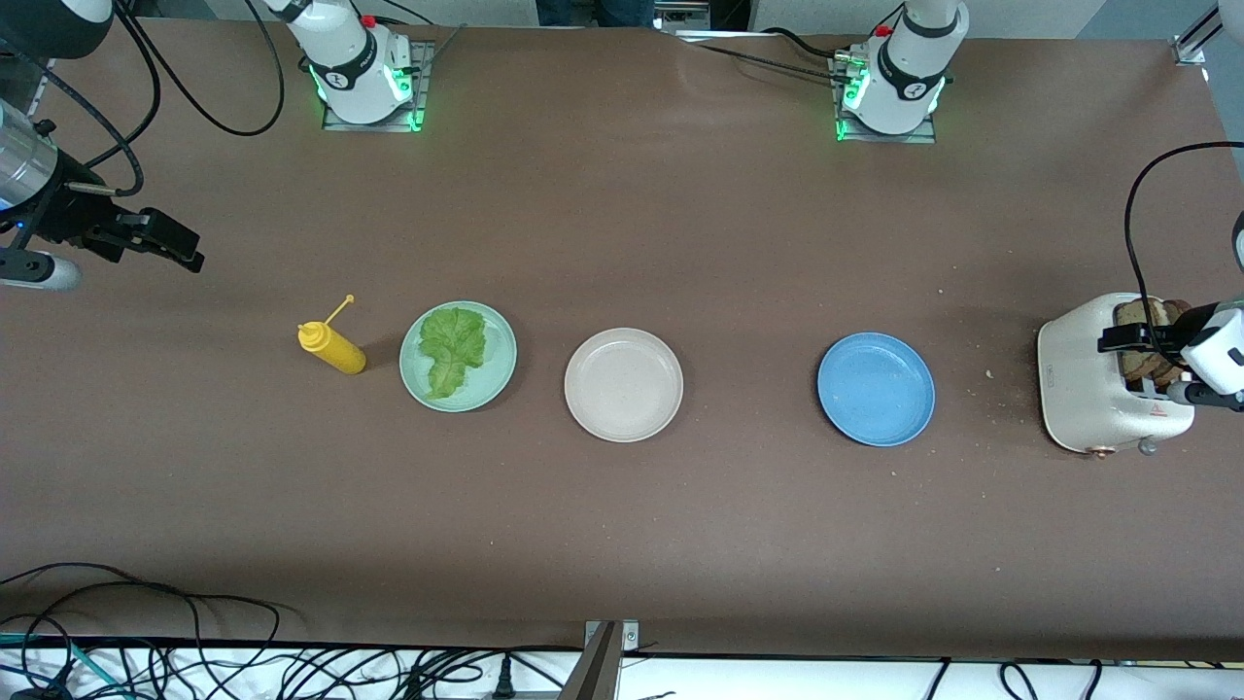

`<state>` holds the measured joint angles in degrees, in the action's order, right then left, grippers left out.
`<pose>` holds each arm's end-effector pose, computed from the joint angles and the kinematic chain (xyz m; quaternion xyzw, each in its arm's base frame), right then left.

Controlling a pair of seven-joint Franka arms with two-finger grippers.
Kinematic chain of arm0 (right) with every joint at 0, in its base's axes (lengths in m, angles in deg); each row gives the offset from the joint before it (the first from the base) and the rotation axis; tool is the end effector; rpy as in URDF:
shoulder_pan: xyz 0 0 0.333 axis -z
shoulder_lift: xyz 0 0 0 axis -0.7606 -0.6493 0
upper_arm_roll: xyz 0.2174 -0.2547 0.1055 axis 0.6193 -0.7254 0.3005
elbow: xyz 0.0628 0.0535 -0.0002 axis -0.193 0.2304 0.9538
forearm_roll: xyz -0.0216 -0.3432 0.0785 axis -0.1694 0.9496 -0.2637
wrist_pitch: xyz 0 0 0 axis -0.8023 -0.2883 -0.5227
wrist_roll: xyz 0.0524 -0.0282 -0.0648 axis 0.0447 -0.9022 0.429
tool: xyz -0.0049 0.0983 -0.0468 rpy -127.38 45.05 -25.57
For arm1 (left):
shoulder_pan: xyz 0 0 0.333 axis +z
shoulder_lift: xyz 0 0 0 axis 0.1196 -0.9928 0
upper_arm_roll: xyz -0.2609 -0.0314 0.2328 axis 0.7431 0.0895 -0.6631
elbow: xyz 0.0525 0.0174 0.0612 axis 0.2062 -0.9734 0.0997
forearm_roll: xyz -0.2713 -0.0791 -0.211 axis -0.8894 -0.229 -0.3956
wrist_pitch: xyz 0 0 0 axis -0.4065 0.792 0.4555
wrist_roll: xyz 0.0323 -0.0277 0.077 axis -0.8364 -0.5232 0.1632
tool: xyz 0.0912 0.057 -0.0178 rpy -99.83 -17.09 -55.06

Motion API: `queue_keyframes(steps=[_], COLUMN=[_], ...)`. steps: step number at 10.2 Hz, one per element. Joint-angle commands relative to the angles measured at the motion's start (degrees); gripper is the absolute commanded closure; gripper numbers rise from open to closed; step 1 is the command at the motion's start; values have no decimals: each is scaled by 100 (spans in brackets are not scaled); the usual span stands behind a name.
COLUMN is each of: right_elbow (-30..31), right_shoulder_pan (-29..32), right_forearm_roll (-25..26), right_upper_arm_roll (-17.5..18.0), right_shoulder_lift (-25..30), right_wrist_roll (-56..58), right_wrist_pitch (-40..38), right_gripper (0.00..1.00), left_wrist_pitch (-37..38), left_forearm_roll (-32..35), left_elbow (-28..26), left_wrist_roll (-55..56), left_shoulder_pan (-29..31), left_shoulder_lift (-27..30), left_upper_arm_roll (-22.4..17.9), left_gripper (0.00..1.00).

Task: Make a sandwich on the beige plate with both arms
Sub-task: 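Move the left gripper over the toaster and lower onto a bread slice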

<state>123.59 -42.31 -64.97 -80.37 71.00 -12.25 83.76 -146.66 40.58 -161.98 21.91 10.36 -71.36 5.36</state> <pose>0.5290 0.0182 0.6198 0.9982 -0.0596 0.0010 0.0048 0.5828 0.2096 0.4043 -0.9940 0.0502 0.0968 0.0098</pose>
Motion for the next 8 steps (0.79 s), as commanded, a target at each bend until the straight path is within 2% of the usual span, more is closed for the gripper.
queue_keyframes(steps=[1,2,3,4,5,8], right_elbow=[26,34,34,34,34,34], right_shoulder_pan=[10,10,18,18,18,18], right_forearm_roll=[-3,6,15,15,23,32], right_upper_arm_roll=[12,12,3,3,-6,-6], right_shoulder_lift=[54,54,54,54,54,54], right_wrist_roll=[-31,-22,-22,-31,-48,-40], right_wrist_pitch=[20,2,-7,-7,2,-24], right_gripper=[0,0,0,0,0,0], left_wrist_pitch=[-86,10,263,735,1053,1215], left_forearm_roll=[-48,-30,-30,13,423,488], left_elbow=[-256,-256,-238,-134,-72,-19], left_wrist_roll=[-572,-644,-305,324,270,86], left_shoulder_pan=[79,61,18,-105,-384,-387], left_shoulder_lift=[250,251,216,102,5,22], left_upper_arm_roll=[46,46,46,54,54,54], left_gripper=[13,54,100,100,100,100])
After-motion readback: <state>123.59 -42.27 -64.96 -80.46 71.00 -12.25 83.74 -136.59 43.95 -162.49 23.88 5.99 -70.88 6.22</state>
